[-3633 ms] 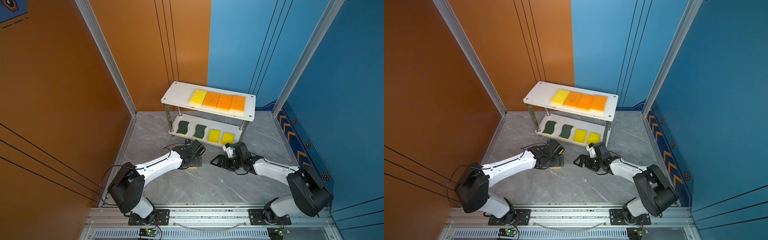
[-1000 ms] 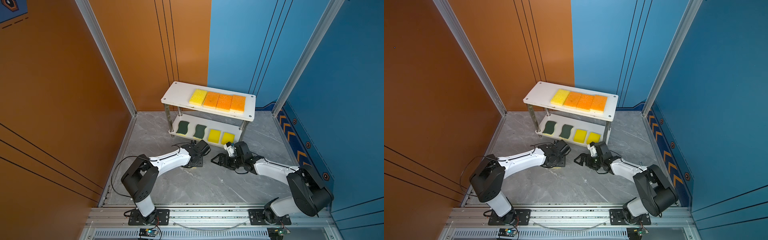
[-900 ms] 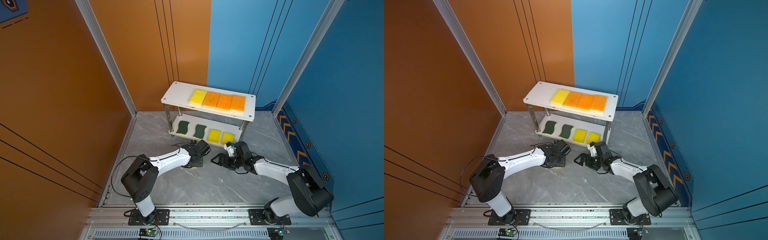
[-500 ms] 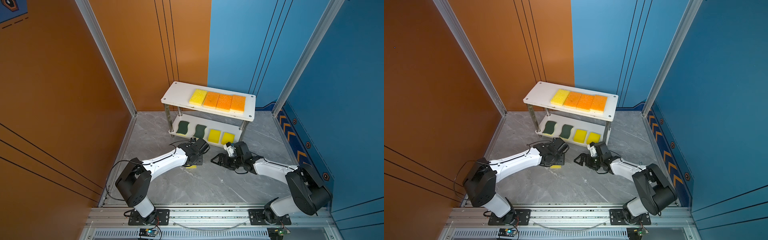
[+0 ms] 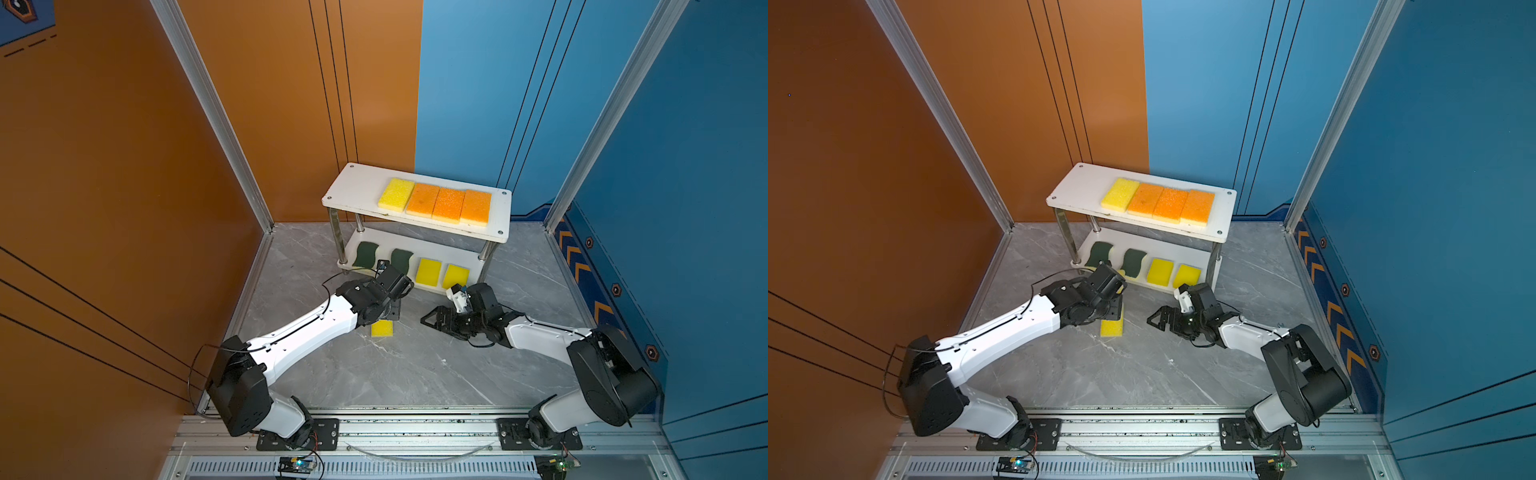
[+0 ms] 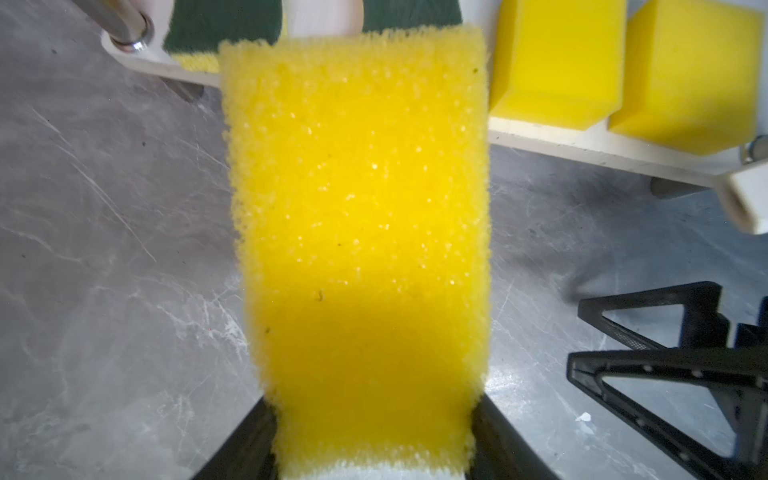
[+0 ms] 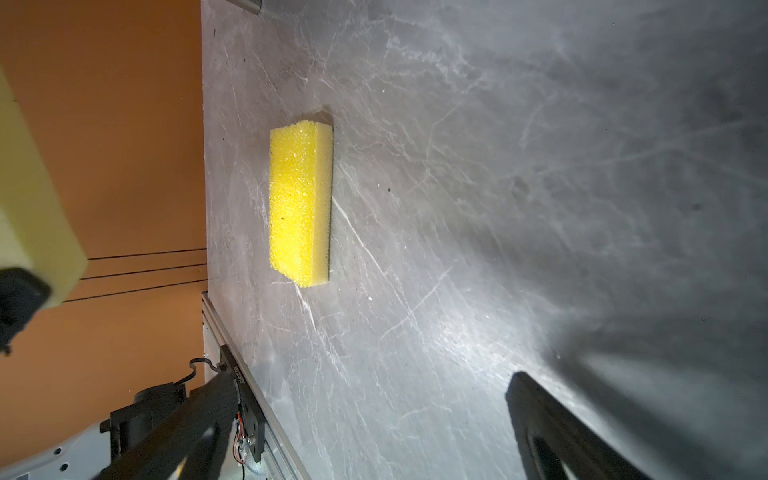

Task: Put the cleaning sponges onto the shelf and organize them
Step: 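Lift the yellow sponge and carry it up to the top shelf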

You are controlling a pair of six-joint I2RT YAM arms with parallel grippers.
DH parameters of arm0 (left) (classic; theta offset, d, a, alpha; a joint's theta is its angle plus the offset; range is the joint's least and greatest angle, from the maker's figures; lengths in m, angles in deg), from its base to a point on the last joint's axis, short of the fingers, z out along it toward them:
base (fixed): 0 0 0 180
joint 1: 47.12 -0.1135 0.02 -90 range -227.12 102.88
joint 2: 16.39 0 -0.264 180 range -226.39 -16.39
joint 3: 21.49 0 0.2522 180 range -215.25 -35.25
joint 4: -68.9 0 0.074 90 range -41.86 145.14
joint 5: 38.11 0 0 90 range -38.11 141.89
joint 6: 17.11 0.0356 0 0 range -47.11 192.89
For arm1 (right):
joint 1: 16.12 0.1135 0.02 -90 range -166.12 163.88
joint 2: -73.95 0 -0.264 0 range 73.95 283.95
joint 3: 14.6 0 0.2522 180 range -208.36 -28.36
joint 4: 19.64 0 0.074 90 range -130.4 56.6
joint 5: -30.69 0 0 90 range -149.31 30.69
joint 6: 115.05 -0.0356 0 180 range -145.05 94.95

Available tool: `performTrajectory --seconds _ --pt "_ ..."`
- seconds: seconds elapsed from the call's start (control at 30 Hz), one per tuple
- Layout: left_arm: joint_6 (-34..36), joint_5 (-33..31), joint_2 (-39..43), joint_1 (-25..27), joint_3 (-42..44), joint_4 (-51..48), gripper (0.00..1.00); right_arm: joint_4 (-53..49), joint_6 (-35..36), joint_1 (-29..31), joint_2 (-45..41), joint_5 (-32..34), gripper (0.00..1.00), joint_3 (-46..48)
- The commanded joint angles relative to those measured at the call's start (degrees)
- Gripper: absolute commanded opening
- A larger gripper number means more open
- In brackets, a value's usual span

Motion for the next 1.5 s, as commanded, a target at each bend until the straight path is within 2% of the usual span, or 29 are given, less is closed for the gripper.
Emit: performTrajectory --seconds 0.0,0.33,0.5,0.9,1.2,1.47 --pt "3.33 -1.09 3.43 -0.24 -2.4 -2.5 0.62 0.84 -0.33 -0.06 0.64 -0.96 1.0 0.07" --pt "10.96 0.49 7.44 -3.84 -11.03 -7.56 0.63 0.84 -0.37 0.02 0.57 -0.96 1.0 0.14" --pt "13.42 5.82 9.22 -6.08 -14.05 -7.6 0.63 0.93 -0.52 0.25 0.67 -0.79 1.0 0.02" --pt "18.66 4.44 12.43 -7.52 -21.52 -7.51 0.63 0.84 -0.67 0.51 1.01 -0.62 1.0 -0.26" --pt "26.36 0.67 8.27 -11.53 -31.94 -7.37 0.63 0.49 -0.7 0.84 1.02 -0.41 1.0 -0.69" --pt "29.65 2.82 2.55 -14.74 -40.46 -5.29 0.63 -0.02 -0.69 1.03 0.6 0.06 1.0 -0.77"
